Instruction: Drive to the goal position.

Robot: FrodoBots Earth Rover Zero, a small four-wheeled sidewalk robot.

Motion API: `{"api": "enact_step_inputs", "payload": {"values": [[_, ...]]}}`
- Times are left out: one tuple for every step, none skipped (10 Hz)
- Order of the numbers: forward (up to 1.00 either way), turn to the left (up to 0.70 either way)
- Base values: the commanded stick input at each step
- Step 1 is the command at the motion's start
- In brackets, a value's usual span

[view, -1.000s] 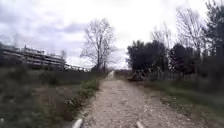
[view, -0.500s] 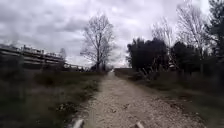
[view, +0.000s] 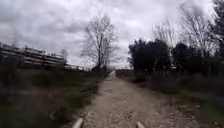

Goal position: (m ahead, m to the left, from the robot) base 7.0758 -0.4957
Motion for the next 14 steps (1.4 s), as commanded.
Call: {"api": "enact_step_inputs", "payload": {"values": [[0.50,0.00],[0.50,0.00],[0.50,0.00],[0.50,0.00],[0.50,0.00],[0.50,0.00],[0.50,0.00],[0.50,0.00],[0.50,0.00],[0.50,0.00],[0.50,0.00],[0.50,0.00],[0.50,0.00],[0.50,0.00]]}}
